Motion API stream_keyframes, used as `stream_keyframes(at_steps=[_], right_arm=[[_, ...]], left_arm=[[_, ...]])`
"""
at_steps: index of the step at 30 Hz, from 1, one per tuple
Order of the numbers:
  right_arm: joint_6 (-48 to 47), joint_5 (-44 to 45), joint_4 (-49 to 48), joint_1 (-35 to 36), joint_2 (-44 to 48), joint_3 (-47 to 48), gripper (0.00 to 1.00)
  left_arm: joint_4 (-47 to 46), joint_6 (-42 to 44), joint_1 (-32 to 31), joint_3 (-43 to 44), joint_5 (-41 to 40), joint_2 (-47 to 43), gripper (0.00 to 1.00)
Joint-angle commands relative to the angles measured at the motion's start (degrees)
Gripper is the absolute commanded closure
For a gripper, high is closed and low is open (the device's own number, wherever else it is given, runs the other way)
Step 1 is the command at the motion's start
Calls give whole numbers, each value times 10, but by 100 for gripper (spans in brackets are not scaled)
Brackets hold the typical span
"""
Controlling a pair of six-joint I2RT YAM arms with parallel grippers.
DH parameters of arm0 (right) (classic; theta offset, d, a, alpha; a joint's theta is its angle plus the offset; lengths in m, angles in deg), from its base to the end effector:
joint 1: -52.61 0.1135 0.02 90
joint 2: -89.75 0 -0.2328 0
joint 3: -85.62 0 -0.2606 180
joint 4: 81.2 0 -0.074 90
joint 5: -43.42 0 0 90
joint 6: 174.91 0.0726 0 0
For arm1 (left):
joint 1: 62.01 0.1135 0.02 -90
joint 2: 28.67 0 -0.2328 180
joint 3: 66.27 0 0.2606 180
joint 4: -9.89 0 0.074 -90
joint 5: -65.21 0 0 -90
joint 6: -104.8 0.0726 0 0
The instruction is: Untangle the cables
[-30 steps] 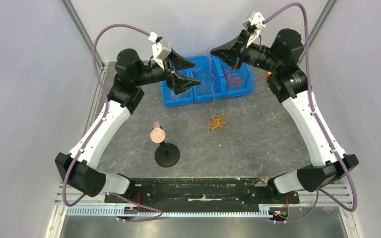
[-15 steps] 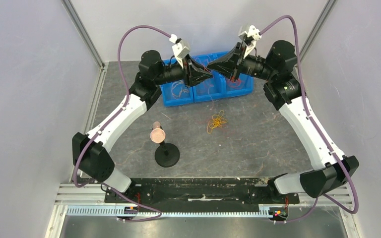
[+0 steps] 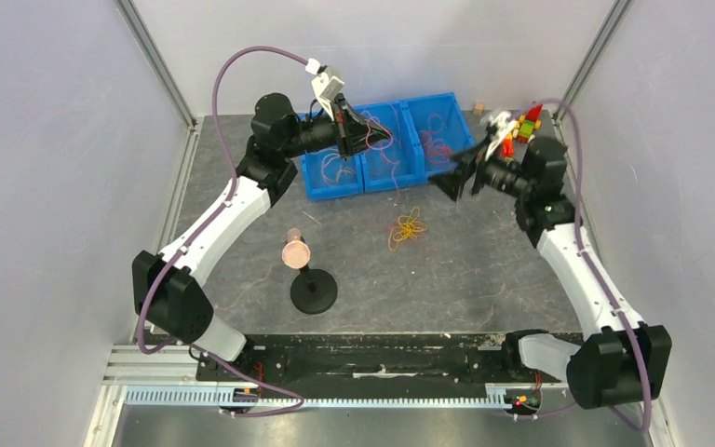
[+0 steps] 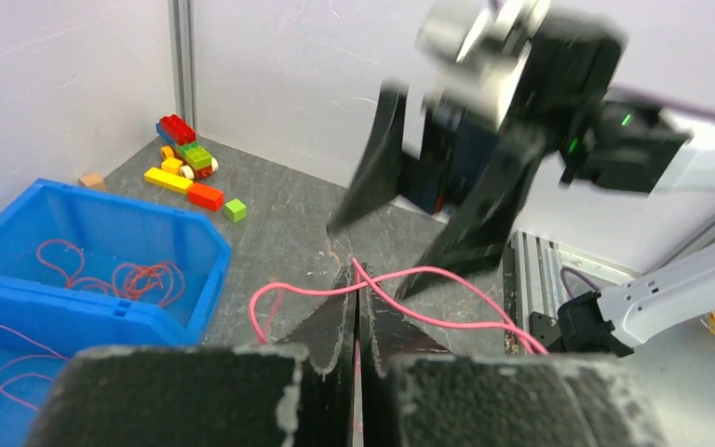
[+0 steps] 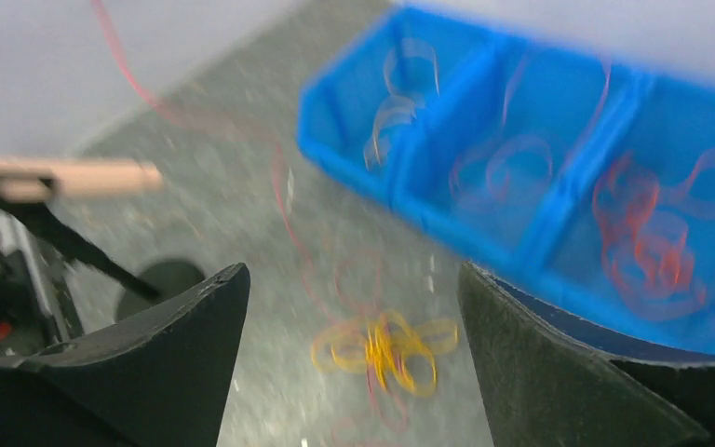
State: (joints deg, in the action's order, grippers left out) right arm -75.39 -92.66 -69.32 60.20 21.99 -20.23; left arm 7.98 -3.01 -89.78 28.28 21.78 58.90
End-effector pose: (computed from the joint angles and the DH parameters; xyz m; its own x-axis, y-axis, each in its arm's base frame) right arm 0.3050 0.0934 0.3461 -0.2262 0.0856 -0.9703 -0.7756 0.5868 0.2326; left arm 0.3216 -0.2289 0.3969 -0.1620 -0.1524 -0.9750 0.9512 0.2388 -0.1953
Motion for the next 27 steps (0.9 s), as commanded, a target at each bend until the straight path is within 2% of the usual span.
stream_keyframes(at_steps=[1, 4, 9, 12, 14, 20, 24, 27], right_arm=[[-89, 38, -35, 1, 16, -149, 14], [-90, 70, -114, 40, -14, -201, 12], [-113, 137, -226, 125, -95, -211, 10], [-134, 170, -277, 146, -144, -216, 11], [-153, 175, -299, 154, -177, -211, 15], [-210, 183, -266, 159, -265, -189, 37], [-203, 187, -242, 157, -278, -196, 39], [-198, 190, -185, 157, -294, -166, 43]], left_arm=[[-43, -57, 5, 1, -2, -16, 98], [-50, -73, 5, 7, -6, -13, 98], [-42, -84, 5, 29, -8, -11, 98], [-36, -86, 5, 41, -7, -12, 98], [-35, -87, 6, 47, -8, -13, 98], [-37, -102, 19, 73, -14, -20, 98], [-64, -147, 47, 112, -16, -23, 98], [-105, -200, 73, 152, -20, -20, 98]])
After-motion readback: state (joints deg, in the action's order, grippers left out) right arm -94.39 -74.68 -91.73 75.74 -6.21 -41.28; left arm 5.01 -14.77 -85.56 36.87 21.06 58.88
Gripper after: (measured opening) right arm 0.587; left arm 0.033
